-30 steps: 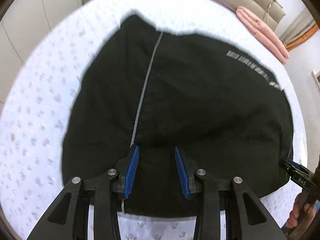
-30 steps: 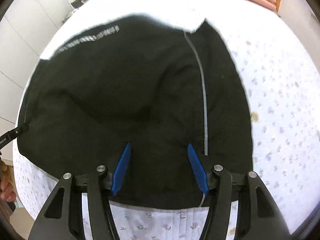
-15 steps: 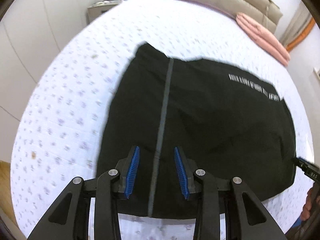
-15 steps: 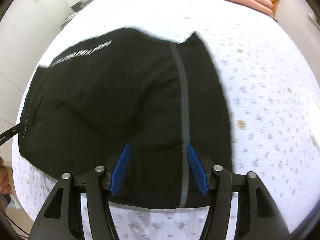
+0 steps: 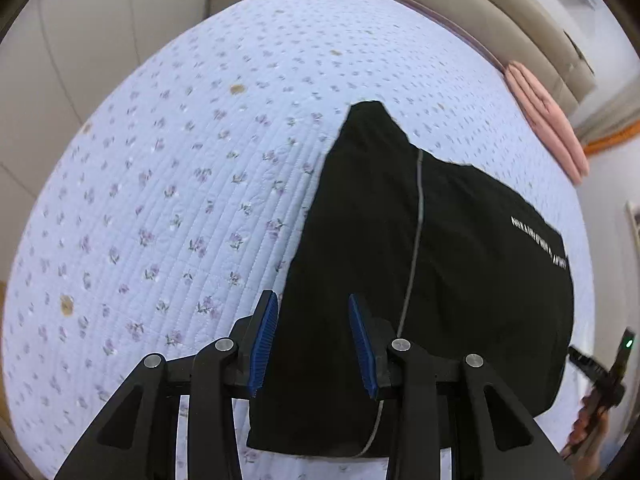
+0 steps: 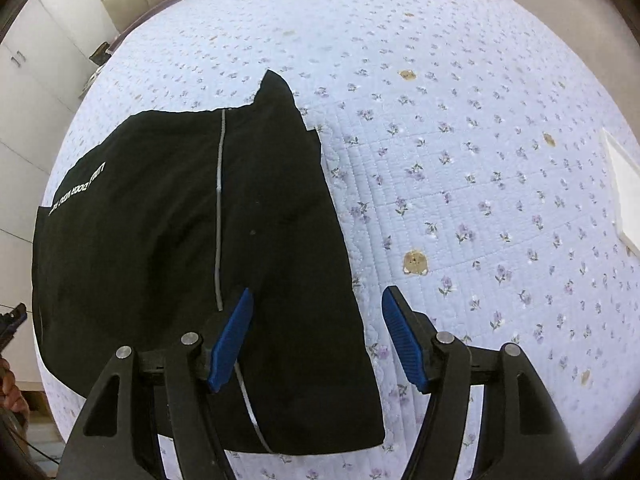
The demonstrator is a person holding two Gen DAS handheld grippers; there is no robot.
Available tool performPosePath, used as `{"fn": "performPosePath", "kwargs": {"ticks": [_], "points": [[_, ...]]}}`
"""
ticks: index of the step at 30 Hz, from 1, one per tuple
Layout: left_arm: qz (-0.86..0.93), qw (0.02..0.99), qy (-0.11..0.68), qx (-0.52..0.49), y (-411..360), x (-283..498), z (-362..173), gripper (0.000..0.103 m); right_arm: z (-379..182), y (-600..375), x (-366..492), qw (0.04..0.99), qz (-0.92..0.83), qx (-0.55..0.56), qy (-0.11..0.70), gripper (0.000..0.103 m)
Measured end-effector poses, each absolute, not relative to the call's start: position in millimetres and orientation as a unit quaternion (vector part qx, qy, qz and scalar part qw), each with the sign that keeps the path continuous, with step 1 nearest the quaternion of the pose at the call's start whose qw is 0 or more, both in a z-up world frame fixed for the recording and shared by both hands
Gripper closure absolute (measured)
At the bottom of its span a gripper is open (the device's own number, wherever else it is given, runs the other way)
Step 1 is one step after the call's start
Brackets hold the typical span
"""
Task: Fold large clothes
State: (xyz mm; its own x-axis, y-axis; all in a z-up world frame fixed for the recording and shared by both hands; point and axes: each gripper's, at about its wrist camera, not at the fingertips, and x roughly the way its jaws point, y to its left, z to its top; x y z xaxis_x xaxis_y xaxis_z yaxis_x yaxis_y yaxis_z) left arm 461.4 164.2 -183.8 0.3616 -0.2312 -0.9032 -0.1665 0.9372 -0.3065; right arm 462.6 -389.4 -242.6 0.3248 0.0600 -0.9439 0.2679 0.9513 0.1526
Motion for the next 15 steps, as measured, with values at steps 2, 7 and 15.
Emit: {"fn": "performPosePath", "kwargs": {"ticks": [2, 7, 15], "points": [[-0.02, 0.801, 0.566, -0.194, 167, 465, -190, 0.065, -245, -387, 464, 0.8, -0.062, 0.138, 0.58, 0.034], [-0.045, 0.785, 0.574, -0.228, 168, 468, -199, 0.064, -251, -379, 469, 0.8, -0.049, 0.13, 0.584, 0.034], [-0.099, 0.741, 0.606, -0.273, 173, 490, -239, 0.06, -266, -389, 487, 0.794, -0.017, 0.154, 0.588, 0.022]]}}
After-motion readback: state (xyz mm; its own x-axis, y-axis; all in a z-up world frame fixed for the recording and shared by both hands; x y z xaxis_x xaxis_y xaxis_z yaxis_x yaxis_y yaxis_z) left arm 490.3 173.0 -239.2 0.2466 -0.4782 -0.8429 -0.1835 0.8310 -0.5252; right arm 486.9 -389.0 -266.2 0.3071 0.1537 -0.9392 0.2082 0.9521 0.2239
